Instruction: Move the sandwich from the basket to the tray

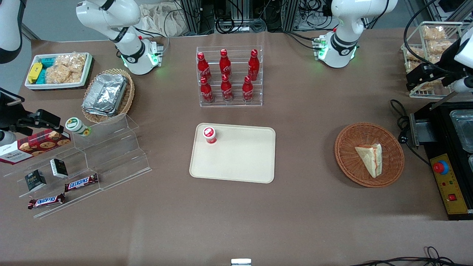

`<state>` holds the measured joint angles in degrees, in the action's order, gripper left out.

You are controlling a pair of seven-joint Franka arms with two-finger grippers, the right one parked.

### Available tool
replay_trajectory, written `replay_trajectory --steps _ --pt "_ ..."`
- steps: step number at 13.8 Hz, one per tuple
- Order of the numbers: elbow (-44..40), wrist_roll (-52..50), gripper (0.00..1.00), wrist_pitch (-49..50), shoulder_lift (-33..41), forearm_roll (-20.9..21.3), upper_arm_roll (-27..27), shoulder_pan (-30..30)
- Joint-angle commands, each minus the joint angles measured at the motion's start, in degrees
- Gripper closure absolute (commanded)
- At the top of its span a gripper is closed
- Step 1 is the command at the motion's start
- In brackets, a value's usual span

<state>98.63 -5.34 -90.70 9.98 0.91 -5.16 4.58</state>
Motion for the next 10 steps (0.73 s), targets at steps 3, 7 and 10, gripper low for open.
replay_trajectory --steps 3,7,10 --pt "0.0 0.3 0.00 0.4 0.1 0.4 0.5 -0.6" --pt "0.5 -0.4 0.00 -3.0 -3.3 -0.6 0.9 1.7" --pt "1.5 -3.8 0.00 -6.0 -8.8 -0.4 0.9 1.7"
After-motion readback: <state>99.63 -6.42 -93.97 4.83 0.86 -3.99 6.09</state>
